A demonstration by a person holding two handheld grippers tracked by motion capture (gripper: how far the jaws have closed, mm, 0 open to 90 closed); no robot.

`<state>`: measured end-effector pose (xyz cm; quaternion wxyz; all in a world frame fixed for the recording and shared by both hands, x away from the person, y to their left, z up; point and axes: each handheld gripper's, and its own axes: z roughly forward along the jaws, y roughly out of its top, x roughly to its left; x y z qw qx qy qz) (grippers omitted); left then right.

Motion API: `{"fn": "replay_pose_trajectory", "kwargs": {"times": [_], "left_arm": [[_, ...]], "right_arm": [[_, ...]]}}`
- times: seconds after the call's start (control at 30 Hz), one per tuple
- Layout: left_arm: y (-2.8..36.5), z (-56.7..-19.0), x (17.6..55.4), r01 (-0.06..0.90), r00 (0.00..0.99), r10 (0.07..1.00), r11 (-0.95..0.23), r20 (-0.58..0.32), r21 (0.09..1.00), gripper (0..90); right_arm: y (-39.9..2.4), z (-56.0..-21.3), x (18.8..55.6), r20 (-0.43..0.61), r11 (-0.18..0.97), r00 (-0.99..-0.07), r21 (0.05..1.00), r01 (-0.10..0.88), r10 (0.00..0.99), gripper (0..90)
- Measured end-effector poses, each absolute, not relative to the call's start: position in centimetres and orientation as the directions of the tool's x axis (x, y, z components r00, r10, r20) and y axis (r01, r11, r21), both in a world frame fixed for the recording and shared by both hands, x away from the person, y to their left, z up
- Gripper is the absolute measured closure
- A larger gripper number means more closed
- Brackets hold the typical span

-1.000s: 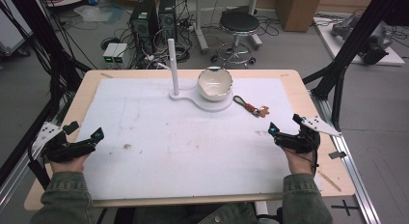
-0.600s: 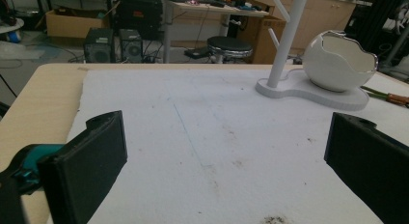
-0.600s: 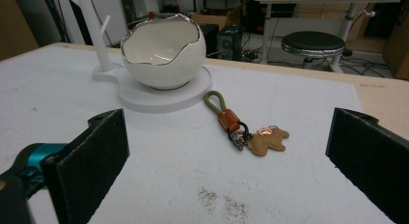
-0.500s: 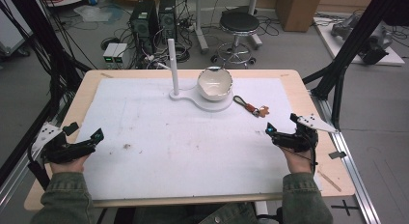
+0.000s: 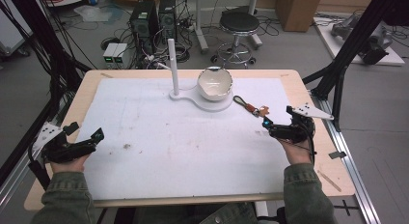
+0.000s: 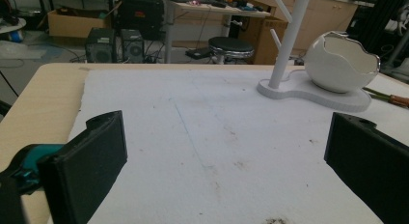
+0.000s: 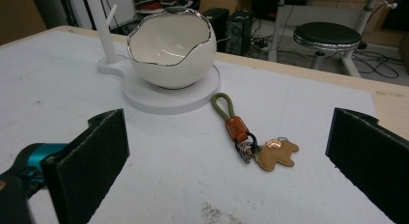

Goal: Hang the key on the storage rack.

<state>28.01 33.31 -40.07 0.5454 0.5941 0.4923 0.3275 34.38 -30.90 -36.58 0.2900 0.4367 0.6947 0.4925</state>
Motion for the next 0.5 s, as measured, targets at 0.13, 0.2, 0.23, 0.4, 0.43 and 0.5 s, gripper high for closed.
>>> {"fn": "replay_pose_trajectory", "kwargs": {"times": [0.13,0.2,0.23,0.4,0.43,0.5], "left_arm": [[33.3,-40.1,28.0,0.228,0.302,0.942,0.079,-0.148,0.97,1.7],[33.3,-40.1,28.1,0.228,0.301,0.942,0.08,-0.148,0.97,1.7],[33.3,-40.1,28.1,0.228,0.301,0.942,0.08,-0.148,0.97,1.7],[33.3,-40.1,28.1,0.231,0.301,0.942,0.078,-0.148,0.97,1.7],[33.3,-40.1,28.1,0.23,0.303,0.942,0.076,-0.146,0.97,1.7],[33.2,-40.1,28.1,0.231,0.304,0.941,0.077,-0.147,0.97,1.7]], "right_arm": [[-30.7,-36.2,35.0,0.028,0.143,-0.459,0.932,0.333,0.888,0.4],[-30.5,-35.9,35.5,0.033,0.151,-0.467,0.925,0.35,0.884,0.4],[-30.4,-35.8,35.7,0.035,0.152,-0.47,0.922,0.355,0.882,0.4],[-30.1,-35.4,36.7,0.046,0.162,-0.48,0.91,0.382,0.876,0.4],[-30.1,-35.4,37.0,0.045,0.168,-0.483,0.906,0.388,0.874,0.4],[-29.9,-35.3,37.4,0.04,0.179,-0.485,0.901,0.396,0.874,0.4]]}}
